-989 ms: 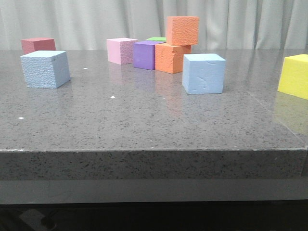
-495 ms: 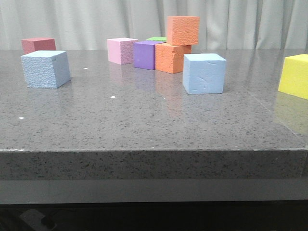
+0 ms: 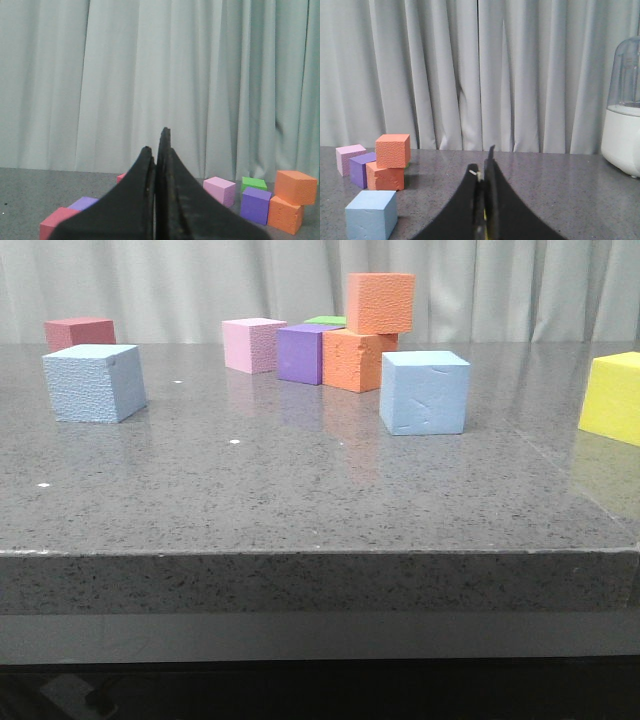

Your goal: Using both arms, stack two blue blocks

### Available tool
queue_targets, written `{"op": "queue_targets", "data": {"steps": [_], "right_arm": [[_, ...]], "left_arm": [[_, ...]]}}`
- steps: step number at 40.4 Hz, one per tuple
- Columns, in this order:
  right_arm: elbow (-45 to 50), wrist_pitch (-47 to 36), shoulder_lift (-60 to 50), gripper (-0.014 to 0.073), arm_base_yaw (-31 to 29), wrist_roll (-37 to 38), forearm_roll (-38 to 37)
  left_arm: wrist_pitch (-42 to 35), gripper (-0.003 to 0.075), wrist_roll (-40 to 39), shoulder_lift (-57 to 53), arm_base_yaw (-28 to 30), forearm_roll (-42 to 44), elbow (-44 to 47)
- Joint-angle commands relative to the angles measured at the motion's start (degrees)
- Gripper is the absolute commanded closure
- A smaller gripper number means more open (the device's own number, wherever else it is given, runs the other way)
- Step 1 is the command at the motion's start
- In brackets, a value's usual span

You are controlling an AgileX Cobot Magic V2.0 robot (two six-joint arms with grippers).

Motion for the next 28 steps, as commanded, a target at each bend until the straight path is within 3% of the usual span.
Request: {"op": "queue_targets", "data": {"steps": [1, 10, 28], "right_arm": [[-7.4, 5.7, 3.4, 0.0722, -0.3, -0.2, -0.6], [-17.9, 20.9, 13.8, 0.0722, -0.3, -0.2, -0.6], [-19.4, 24.4, 21.1, 0.0722, -0.3, -0.2, -0.6]], "left_arm": [[4.7, 0.0741, -0.1, 5.2, -0.5, 0.1, -7.6], [20.0, 0.0741, 0.1, 16.6, -0.5, 0.1, -18.5], [21.0, 0.0741, 0.1, 25.6, -0.5, 0.0, -18.7]]}}
